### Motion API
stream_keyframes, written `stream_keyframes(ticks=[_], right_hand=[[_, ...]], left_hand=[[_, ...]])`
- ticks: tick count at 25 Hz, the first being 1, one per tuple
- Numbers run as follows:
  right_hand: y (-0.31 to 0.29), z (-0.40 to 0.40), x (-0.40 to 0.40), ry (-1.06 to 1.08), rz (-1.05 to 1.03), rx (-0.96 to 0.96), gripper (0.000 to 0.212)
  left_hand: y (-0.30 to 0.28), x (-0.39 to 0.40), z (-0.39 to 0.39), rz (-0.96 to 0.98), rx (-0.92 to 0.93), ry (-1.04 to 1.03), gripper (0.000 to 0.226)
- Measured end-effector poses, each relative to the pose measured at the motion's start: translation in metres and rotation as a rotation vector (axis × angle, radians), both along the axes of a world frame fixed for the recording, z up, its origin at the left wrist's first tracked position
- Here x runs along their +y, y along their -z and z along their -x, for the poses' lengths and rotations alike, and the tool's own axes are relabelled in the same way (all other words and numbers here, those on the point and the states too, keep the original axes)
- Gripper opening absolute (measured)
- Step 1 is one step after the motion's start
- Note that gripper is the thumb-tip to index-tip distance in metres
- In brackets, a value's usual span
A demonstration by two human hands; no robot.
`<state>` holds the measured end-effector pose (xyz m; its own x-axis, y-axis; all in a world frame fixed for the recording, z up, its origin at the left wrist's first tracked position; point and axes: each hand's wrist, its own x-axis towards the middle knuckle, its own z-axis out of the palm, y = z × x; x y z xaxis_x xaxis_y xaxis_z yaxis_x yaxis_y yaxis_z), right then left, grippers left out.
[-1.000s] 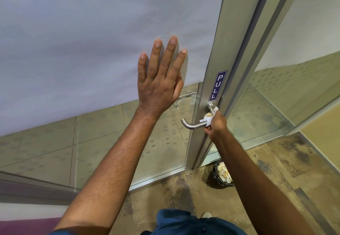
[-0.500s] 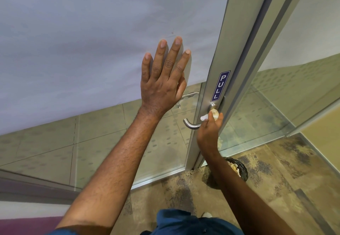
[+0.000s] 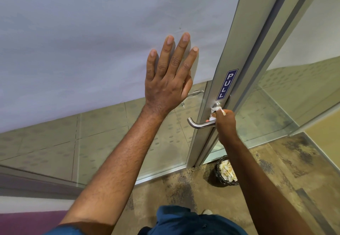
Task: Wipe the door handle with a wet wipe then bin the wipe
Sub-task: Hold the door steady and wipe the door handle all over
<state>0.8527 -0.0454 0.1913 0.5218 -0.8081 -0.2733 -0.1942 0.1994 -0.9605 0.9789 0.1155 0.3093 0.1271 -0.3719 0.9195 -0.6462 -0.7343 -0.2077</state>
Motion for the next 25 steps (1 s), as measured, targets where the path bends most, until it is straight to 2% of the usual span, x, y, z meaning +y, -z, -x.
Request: stream_keyframes(ticks=[4,6,9,12,15,17,19,21,23,25], right_hand=[[-0.014,0.0,-0.005,-0.066,-0.191,0.007,0.027],[-0.019,0.002,-0.009,-0.076,-0.448,-0.015,0.028],[-0.02,0.005,-0.015,-0.087,-0.855,-0.178,0.044],[-0.015,0.007,-0.009,-0.049,-0.868,-0.198,0.046],[-0.021,0.003,0.002,0.009,-0.588,-0.062,0.042],[-0.024,0.001,0.012,0.024,-0.365,0.038,0.046],[-0.019,0.004,0.027,-0.071,0.064,0.145,0.042],[-0.011,0.016,0.04,-0.21,0.51,0.264,0.048],[-0.011,0.021,0.039,-0.24,0.717,0.344,0.051],[-0.015,0.023,0.029,-0.261,0.88,0.427,0.042]], left_hand=[[0.0,0.001,0.0,-0.005,0.005,0.002,0.066],[0.0,0.001,0.0,-0.002,0.003,0.001,0.066],[-0.001,0.0,0.0,-0.004,0.006,0.002,0.066],[0.0,0.0,0.0,-0.01,0.003,0.004,0.066],[0.001,0.001,-0.001,-0.005,0.001,0.004,0.065],[0.001,0.0,-0.001,-0.002,-0.004,0.001,0.065],[0.001,0.001,-0.001,0.002,-0.008,-0.001,0.064],[0.001,0.0,-0.001,0.003,-0.009,-0.002,0.064],[0.001,0.0,-0.001,0.005,-0.009,-0.005,0.063],[0.001,0.0,-0.001,0.01,-0.006,-0.001,0.063]])
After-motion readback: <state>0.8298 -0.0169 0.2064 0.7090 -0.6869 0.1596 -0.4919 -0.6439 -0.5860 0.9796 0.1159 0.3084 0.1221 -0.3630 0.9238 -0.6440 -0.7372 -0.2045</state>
